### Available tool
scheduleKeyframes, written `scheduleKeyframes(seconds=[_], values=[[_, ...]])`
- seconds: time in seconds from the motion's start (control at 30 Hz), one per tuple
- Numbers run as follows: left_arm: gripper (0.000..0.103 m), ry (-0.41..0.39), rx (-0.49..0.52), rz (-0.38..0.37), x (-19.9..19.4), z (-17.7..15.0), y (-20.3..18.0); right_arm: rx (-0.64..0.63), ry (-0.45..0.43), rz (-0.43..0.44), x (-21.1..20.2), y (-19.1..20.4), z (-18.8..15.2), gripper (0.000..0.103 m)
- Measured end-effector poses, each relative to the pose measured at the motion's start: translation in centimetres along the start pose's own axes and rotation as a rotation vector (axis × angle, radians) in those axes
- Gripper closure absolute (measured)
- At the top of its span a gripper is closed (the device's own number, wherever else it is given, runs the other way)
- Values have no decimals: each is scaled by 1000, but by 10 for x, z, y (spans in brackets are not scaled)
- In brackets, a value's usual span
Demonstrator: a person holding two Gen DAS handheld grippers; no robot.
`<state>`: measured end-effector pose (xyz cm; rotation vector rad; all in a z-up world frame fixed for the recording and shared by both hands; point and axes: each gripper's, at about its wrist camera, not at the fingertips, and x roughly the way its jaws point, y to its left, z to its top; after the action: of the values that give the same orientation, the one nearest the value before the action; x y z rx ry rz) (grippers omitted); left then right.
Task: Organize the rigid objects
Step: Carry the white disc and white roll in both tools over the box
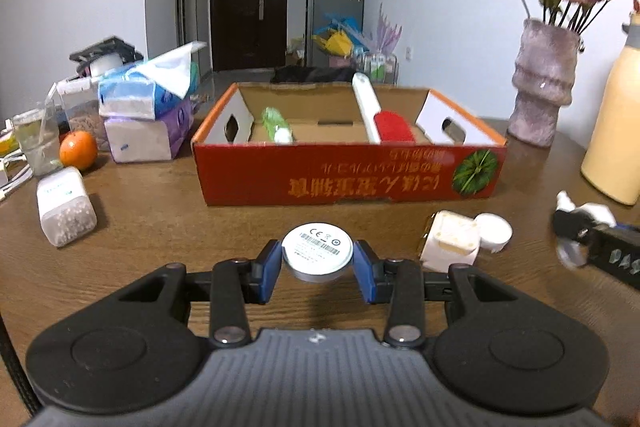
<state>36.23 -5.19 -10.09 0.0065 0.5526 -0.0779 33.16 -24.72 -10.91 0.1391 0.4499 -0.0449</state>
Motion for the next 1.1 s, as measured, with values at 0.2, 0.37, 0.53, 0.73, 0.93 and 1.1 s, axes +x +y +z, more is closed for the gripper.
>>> scheduleKeyframes(seconds=[0.2, 0.37, 0.53, 0.73, 0.93, 1.1], values=[[63, -47, -16, -8, -16, 8, 0, 10, -24, 25, -5, 12, 2, 79], [63, -71, -48, 4, -18, 19, 4, 21, -48, 41, -5, 21, 6, 79], [63, -104, -80, 17, -17, 35, 8, 32, -64, 51, 3, 29, 12, 79], [63, -130, -116, 28, -7, 51, 15, 33, -83, 67, 17, 40, 20, 79], [63, -137, -126, 45, 11, 63, 16, 38, -103, 79, 33, 47, 30, 79], [63, -138, -132, 62, 27, 72, 18, 46, -119, 85, 48, 48, 39, 79]])
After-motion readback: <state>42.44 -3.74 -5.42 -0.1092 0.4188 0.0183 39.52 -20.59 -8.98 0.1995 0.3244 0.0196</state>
